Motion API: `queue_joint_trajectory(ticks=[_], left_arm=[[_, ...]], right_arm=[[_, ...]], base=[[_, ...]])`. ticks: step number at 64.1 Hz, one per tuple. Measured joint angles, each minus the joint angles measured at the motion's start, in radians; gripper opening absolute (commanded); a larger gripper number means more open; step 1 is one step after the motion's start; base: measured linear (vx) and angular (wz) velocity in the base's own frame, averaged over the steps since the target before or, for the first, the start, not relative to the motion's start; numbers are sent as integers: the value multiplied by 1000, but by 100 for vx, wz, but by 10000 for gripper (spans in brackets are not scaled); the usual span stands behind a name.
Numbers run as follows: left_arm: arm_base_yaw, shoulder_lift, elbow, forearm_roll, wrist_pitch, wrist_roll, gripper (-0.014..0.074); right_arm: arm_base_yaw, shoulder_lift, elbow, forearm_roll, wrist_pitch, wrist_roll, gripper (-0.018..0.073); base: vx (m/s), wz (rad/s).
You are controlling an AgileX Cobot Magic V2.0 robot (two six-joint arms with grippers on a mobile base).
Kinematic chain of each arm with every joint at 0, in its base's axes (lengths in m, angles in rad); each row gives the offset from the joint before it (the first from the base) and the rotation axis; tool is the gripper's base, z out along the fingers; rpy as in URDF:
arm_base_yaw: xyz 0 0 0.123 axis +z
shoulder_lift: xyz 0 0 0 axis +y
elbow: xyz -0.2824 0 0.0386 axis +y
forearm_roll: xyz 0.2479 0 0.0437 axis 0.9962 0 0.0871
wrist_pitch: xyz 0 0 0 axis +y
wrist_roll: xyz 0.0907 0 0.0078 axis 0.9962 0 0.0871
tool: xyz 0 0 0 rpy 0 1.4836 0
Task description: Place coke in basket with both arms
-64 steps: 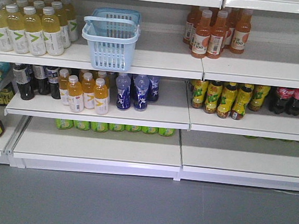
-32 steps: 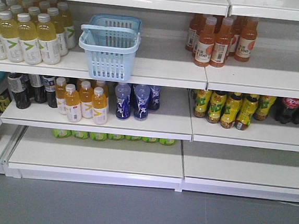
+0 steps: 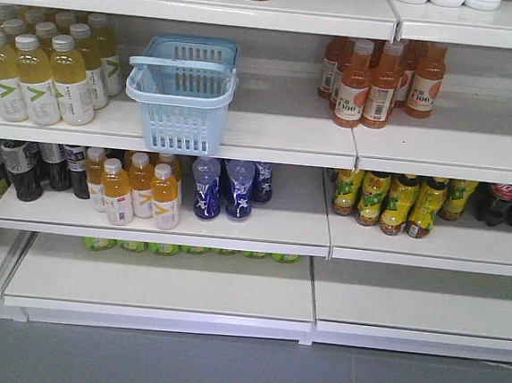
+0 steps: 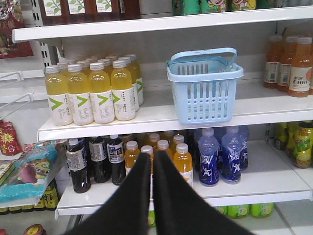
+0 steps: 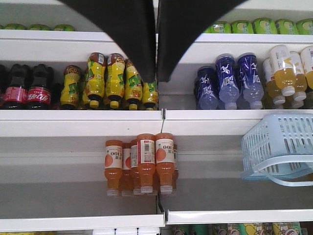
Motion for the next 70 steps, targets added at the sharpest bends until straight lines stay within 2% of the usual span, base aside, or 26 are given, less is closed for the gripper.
queue_joint_trajectory(ticks=[70], left_arm=[[0,0,0,0,0,0,-6]], right_arm=[[0,0,0,0,0,0,-10]], base=[[9,0]])
